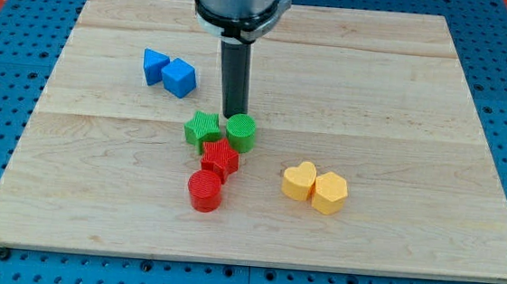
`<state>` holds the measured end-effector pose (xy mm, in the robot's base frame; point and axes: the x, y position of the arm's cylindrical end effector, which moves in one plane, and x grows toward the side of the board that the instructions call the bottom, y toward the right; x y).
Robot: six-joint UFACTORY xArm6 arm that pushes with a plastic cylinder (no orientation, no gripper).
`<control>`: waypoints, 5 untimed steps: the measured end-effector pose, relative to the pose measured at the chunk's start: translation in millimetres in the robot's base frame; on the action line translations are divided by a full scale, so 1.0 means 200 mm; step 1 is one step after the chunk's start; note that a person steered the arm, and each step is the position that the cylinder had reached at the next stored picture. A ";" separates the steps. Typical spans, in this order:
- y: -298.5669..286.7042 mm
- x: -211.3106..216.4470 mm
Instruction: Push the green blocks into the yellow heart
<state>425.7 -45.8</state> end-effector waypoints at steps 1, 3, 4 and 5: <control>-0.46 0.04; 0.01 0.23; 0.14 0.22; 0.17 0.15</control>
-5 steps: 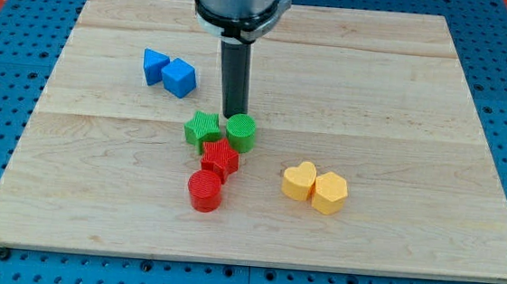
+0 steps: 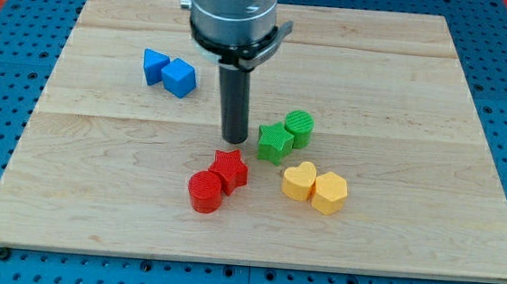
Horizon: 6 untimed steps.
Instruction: Push the green blocks into the yellow heart
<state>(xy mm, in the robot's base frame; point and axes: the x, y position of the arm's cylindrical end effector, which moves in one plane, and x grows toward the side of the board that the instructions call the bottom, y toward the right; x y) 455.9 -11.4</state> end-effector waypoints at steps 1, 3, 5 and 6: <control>0.26 0.01; 0.35 -0.26; 0.45 -0.07; 0.47 -0.20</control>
